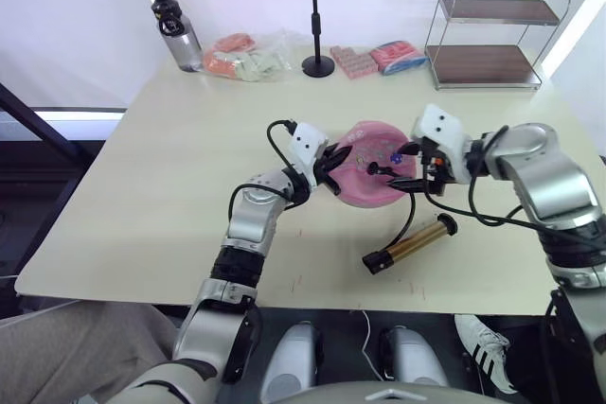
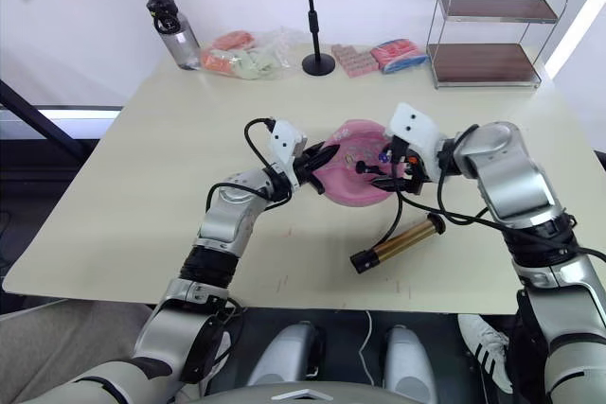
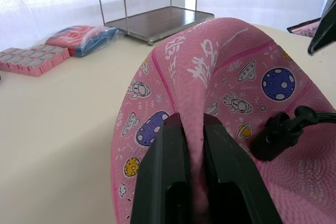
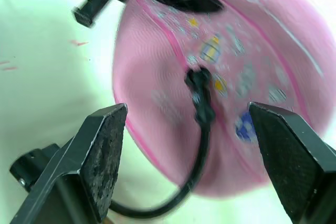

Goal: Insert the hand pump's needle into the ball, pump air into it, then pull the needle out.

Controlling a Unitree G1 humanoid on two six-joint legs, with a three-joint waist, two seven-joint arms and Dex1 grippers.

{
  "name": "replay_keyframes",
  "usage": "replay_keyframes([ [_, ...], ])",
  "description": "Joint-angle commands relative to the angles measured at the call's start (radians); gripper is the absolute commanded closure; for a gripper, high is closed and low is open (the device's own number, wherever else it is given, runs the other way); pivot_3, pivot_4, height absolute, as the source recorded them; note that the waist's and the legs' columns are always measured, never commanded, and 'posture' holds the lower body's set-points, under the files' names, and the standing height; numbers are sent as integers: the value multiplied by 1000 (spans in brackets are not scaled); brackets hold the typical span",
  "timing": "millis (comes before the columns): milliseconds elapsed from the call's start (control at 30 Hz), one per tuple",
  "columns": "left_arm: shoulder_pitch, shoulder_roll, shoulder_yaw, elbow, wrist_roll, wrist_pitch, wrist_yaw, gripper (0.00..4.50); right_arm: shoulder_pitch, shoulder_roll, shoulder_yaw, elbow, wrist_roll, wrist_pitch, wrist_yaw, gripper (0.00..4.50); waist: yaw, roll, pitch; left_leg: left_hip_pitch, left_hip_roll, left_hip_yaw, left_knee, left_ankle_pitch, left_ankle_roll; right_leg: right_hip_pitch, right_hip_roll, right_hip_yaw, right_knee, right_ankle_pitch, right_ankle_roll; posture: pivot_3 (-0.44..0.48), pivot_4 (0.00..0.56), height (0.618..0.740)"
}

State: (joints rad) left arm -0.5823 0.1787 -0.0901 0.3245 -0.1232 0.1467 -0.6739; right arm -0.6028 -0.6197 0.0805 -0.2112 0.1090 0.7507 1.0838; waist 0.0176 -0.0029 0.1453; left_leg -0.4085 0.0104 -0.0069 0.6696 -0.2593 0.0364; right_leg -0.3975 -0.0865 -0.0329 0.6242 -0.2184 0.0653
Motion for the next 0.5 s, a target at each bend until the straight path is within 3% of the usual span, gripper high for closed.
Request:
replay_keyframes([
  [33,9,-5,-28,24,3,13,-17,4500,89,0,-148,-73,75,-147,-46,664,-2,0,0,-2,0,0,0,0,0,-1,0,0,0,0,0,0,150,740],
  [200,0,-2,-27,33,5,7,-25,4500,261,23,-333,-149,258,-159,-64,664,-3,0,1,-4,0,0,1,0,0,-2,0,-1,0,0,0,0,150,740],
  [333,-12,7,-26,48,10,5,-29,4500,473,-11,-423,-154,327,-227,34,664,7,-1,1,-3,0,0,1,0,0,-2,0,-1,1,0,0,0,150,740],
  [400,-14,11,-27,50,10,3,-35,4500,515,0,-460,-130,346,-274,21,132,5,-2,2,-4,0,0,1,0,0,-1,0,-4,0,0,0,0,150,740],
  [500,-14,19,-28,51,7,2,-45,4500,561,20,-523,-94,431,-338,47,19,-3,-2,3,-3,0,0,1,0,0,-2,0,0,0,0,0,0,150,740],
])
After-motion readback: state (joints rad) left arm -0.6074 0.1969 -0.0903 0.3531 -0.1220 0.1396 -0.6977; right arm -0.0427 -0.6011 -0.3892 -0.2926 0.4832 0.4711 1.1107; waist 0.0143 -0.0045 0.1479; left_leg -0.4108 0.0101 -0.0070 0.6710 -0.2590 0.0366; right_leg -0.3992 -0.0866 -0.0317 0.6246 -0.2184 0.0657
